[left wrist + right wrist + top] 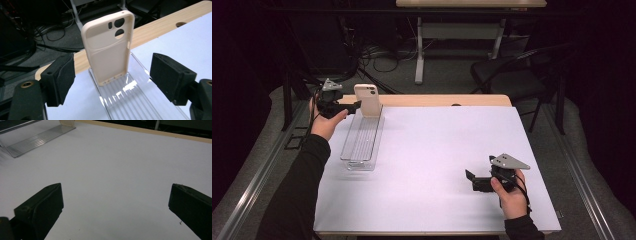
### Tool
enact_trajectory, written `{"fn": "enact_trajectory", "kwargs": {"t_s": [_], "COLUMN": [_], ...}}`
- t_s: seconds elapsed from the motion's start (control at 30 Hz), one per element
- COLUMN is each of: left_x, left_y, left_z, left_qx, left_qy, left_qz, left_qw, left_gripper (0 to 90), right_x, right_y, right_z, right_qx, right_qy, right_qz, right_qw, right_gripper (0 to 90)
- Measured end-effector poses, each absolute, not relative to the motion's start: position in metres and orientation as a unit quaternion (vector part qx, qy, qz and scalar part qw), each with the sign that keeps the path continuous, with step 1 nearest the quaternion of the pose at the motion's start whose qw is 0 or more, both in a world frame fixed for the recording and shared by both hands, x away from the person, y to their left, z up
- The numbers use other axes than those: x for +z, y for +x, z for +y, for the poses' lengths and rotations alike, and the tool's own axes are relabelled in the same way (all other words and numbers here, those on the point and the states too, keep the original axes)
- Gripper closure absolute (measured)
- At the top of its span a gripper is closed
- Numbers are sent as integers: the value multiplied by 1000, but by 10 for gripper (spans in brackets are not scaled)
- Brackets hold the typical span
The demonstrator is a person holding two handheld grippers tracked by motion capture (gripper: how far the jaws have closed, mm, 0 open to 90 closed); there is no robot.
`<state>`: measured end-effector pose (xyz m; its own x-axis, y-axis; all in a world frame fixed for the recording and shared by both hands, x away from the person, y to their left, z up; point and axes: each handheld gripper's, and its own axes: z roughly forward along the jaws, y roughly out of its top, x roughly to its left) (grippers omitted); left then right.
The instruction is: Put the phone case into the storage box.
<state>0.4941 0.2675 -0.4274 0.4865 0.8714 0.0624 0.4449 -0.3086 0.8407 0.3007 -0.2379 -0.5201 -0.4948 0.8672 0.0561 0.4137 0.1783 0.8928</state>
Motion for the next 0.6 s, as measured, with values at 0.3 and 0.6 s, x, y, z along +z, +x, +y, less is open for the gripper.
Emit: {"fn": "enact_trajectory", "kwargs": {"t_s": [0.3,0.6], "left_x": [-413,-404], "left_y": [476,452], "left_z": [268,255], "left_qx": [239,220], "left_qy": [742,748], "left_qz": [433,399], "left_qw": [452,483], "left_gripper": [159,124], "right_x": [-516,-511], "right_y": [299,298], "right_z": [-236,-236], "right_qx": [470,474], "right_qy": [436,439], "right_qz": [727,721], "right_qw": [246,249], "right_gripper": [0,0]}}
